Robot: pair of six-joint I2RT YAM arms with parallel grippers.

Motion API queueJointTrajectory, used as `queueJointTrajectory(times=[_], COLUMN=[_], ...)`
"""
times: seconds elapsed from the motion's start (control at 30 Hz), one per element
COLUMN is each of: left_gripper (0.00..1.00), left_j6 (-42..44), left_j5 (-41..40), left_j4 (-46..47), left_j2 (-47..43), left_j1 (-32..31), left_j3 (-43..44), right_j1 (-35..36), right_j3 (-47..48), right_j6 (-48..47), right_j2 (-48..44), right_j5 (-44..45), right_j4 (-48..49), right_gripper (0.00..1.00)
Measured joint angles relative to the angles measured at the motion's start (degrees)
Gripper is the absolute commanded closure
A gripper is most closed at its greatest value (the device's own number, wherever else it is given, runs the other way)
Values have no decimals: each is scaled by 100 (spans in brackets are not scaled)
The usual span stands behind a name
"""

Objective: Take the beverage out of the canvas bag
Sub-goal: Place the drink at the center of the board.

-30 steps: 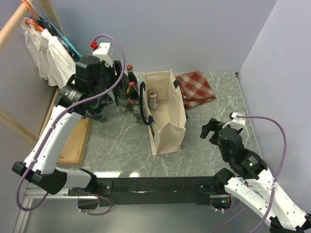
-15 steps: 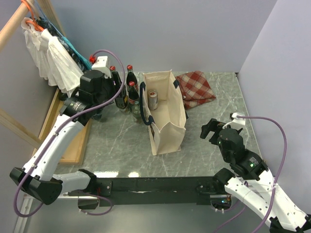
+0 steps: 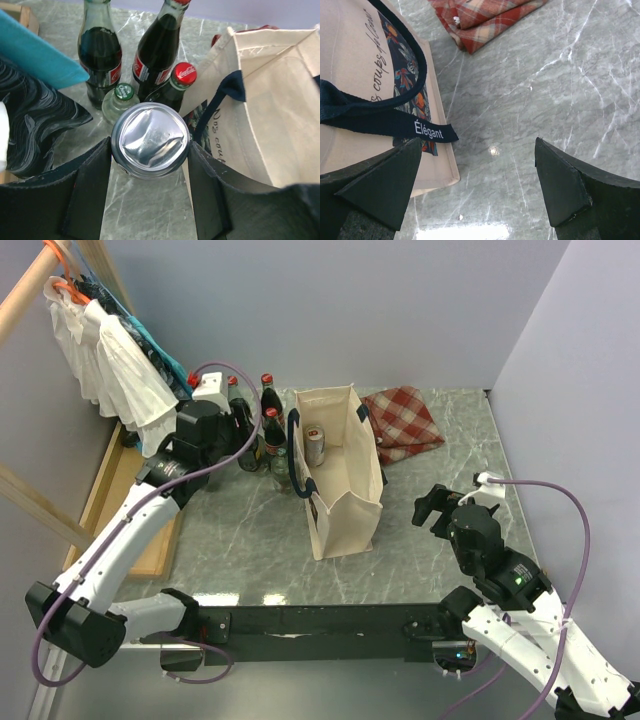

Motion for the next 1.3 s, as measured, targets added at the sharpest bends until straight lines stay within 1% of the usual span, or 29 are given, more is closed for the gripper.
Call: queueJointTrajectory(times=[0.13, 0.77, 1.3], left_gripper=[99, 99, 99], left_j6=[-42, -282, -284], left_j5=[-39, -181, -258], left_j4=[107, 1099, 1982], left_j2=[-13, -181, -127], left_j1=[0, 0, 0], left_j3=[-146, -1552, -2151], right_j1=[0, 0, 0], right_j3=[0, 0, 0], right_j6=[2, 4, 7], right_j2=[0, 33, 98], right_j5=[2, 107, 136], right_j4=[0, -4, -7], right_gripper=[0, 0, 0])
